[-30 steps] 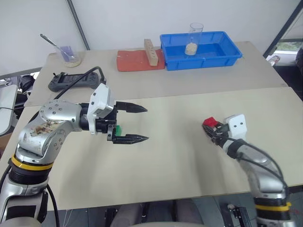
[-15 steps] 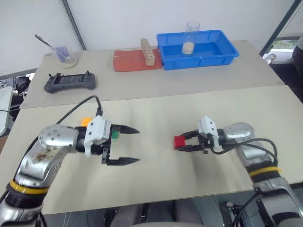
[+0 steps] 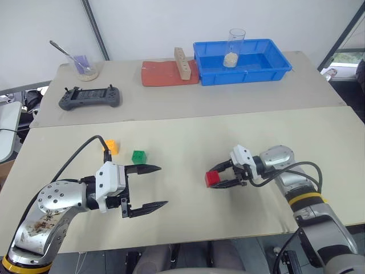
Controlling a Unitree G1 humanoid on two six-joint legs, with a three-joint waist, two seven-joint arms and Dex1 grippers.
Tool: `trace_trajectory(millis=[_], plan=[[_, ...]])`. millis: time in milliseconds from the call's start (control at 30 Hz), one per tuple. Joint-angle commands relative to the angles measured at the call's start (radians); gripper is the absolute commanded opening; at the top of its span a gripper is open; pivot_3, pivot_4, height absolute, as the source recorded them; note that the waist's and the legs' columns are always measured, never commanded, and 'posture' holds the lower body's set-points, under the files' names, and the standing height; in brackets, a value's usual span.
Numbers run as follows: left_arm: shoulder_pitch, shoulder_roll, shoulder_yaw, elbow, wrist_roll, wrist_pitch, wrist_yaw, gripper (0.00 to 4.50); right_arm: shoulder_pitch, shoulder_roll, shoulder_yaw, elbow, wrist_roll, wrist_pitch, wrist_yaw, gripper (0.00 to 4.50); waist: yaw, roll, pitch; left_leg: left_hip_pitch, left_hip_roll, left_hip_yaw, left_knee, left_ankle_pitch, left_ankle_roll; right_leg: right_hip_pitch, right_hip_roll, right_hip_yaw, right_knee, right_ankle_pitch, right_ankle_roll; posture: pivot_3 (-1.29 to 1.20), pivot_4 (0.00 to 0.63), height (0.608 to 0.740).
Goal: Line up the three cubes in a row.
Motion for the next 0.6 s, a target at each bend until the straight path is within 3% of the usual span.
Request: trace_trajectory(millis=[33, 100, 267, 400, 600], plan=[[0.007, 0.0, 0.014, -0.023, 0.001, -0.025, 0.011, 4.5, -0.026, -0.02, -0.016, -0.01, 0.009, 0.001, 0.042, 3.88, 0.0, 0.0, 0.0, 0.0, 0.0, 0.0, 0.0, 0.0, 0.0, 0.0, 0.0, 0.0, 0.0, 0.0, 0.0, 0.0, 0.15, 0.74], [0.02, -0.011, 0.012, -0.016, 0.007, -0.026, 0.029, 4.5, -0.021, -0.039, -0.028, -0.039, 0.021, 0.027, 0.04, 4.46, 0.0, 0.0, 0.0, 0.0, 0.0, 0.0, 0.0, 0.0, 0.0, 0.0, 0.0, 0.0, 0.0, 0.0, 0.0, 0.0, 0.15, 0.74], [0.113, -0.088, 0.045, -0.007, 0.056, -0.027, 0.171, 4.5, 0.043, -0.143, -0.089, -0.25, 0.099, 0.153, 0.021, 4.46, 0.003, 0.0, 0.0, -0.001, 0.0, 0.001, 0.0, 0.0, 0.0, 0.0, 0.0, 0.0, 0.0, 0.0, 0.0, 0.0, 0.15, 0.74], [0.216, -0.199, 0.069, -0.014, 0.153, -0.069, 0.336, 4.5, 0.074, -0.24, -0.158, -0.522, 0.205, 0.367, -0.04, 4.46, 0.008, 0.0, 0.0, -0.003, 0.002, 0.002, 0.0, -0.001, 0.0, 0.001, -0.001, 0.001, 0.0, 0.0, -0.001, 0.0, 0.15, 0.74], [0.278, -0.41, 0.076, 0.025, 0.277, -0.127, 0.591, 4.5, -0.055, -0.223, -0.242, -0.801, 0.457, 0.829, -0.313, 4.46, 0.014, -0.001, 0.0, -0.003, 0.009, 0.008, 0.001, -0.003, -0.003, 0.0, -0.002, 0.001, -0.002, 0.002, -0.003, 0.0, 0.15, 0.74]])
